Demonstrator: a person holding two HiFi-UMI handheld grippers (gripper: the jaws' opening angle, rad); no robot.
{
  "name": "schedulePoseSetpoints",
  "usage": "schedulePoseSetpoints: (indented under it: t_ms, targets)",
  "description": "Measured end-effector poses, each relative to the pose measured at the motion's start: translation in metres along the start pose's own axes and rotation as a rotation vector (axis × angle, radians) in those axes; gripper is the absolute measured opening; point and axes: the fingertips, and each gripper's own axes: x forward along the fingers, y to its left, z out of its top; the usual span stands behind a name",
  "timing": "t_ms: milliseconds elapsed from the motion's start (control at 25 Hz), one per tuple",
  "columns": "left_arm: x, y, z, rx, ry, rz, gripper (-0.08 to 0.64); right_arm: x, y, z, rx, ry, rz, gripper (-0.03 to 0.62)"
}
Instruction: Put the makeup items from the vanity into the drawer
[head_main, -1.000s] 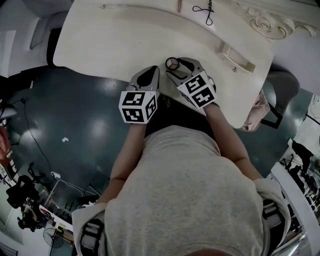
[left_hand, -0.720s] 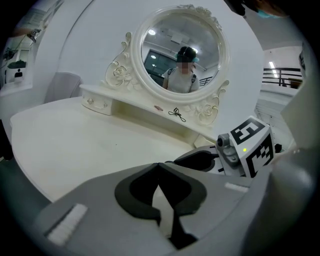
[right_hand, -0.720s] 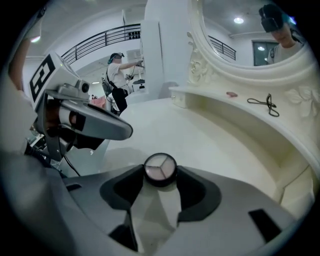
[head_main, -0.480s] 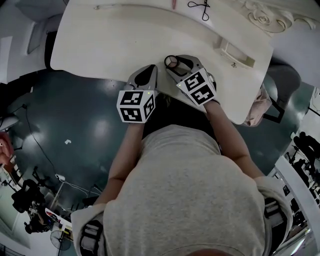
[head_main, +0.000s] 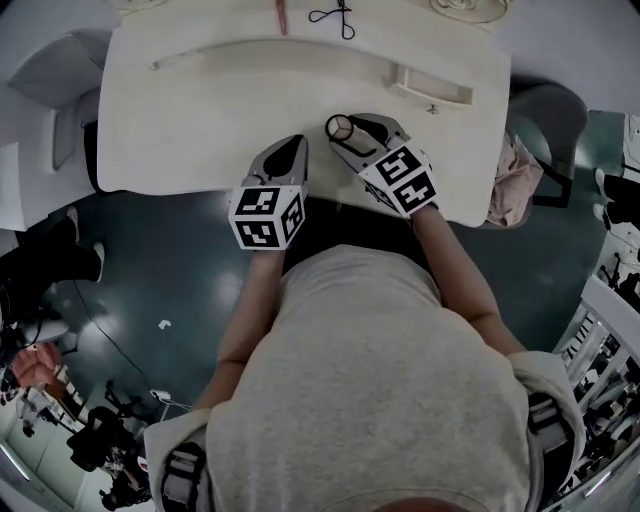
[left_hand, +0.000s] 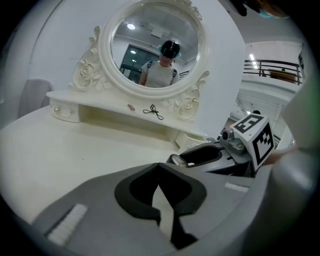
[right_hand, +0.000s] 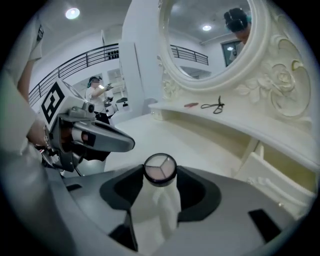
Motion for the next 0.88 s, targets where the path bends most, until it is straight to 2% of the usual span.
schedulePoseSetpoints:
  t_ms: [280, 520, 880]
  targets:
    - [0.019, -0.030, 0.027, 0.074, -0.029, -0.069, 0.009, -0.045, -0.032, 0.001, 0.085, -0.077, -0.126, 0.212]
    - [0.038, -0.050, 0.055, 0.146, -0.062, -0.146, 0.009, -0.080, -0.066, 0.008, 0.098, -0.123, -0.250, 0.212]
    - [0.057, -0.086, 0.076, 0.203, -0.072, -0.234, 0.009, -0.130, -0.109, 0.016, 0.143, -0.190, -0.394, 0.212]
